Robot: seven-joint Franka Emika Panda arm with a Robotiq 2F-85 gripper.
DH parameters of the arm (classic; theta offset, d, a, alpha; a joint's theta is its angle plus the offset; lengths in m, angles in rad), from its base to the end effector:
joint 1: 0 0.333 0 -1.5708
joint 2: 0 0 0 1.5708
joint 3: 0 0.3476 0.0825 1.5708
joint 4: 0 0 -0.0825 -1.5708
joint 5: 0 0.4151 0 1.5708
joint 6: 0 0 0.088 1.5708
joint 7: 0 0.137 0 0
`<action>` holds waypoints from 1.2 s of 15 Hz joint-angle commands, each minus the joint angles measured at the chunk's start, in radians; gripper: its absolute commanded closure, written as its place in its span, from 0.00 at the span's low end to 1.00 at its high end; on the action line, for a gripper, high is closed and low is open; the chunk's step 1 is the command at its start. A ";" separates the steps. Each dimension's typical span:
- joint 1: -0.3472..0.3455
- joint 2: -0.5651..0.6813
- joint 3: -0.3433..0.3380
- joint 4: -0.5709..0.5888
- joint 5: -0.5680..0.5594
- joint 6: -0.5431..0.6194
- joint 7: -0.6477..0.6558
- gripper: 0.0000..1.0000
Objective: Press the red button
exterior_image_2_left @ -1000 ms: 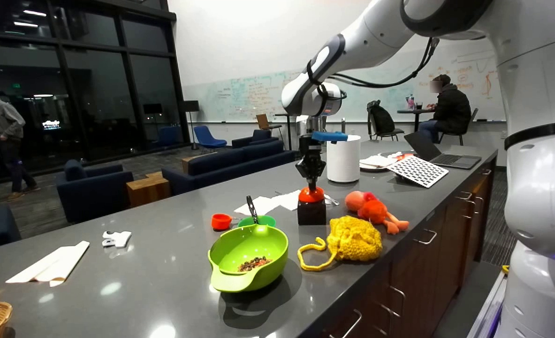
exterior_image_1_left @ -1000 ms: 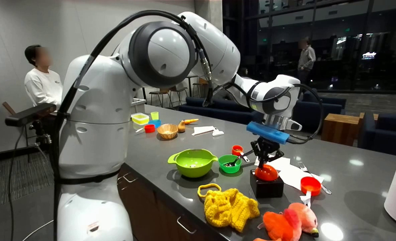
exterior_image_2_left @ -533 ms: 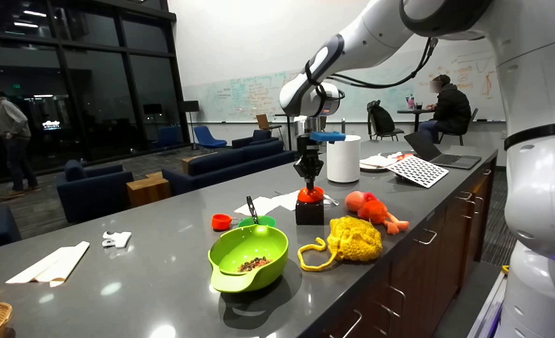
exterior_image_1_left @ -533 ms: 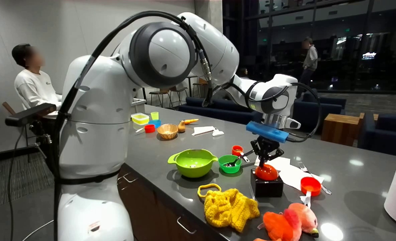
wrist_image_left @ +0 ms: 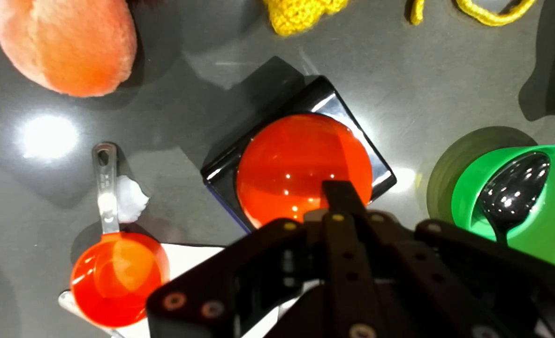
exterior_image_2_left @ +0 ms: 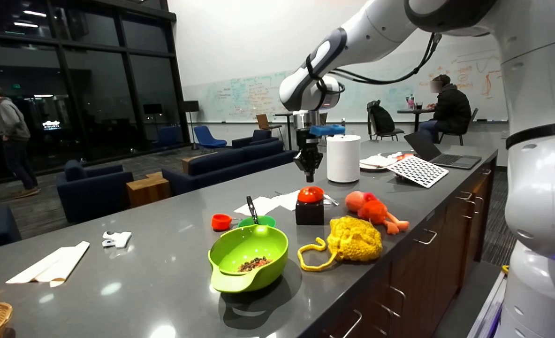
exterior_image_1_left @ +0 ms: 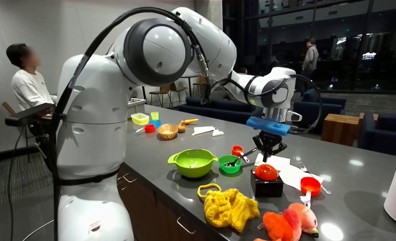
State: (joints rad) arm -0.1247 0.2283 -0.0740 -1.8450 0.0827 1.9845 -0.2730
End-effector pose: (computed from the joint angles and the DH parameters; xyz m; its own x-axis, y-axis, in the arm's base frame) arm 0.6275 -0.1167 0.3815 0.9967 0.0415 -0.0704 0.0360 -0.9963 -0.0776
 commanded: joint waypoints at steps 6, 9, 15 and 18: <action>0.030 -0.221 0.001 -0.097 -0.026 -0.054 0.166 0.73; 0.046 -0.285 0.007 -0.145 -0.080 -0.027 0.256 0.56; 0.074 -0.361 0.034 -0.222 -0.180 -0.026 0.368 0.16; 0.082 -0.395 0.044 -0.259 -0.158 -0.035 0.375 0.00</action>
State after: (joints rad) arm -0.0501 -0.1018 -0.0390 -2.0410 -0.0723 1.9414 0.0754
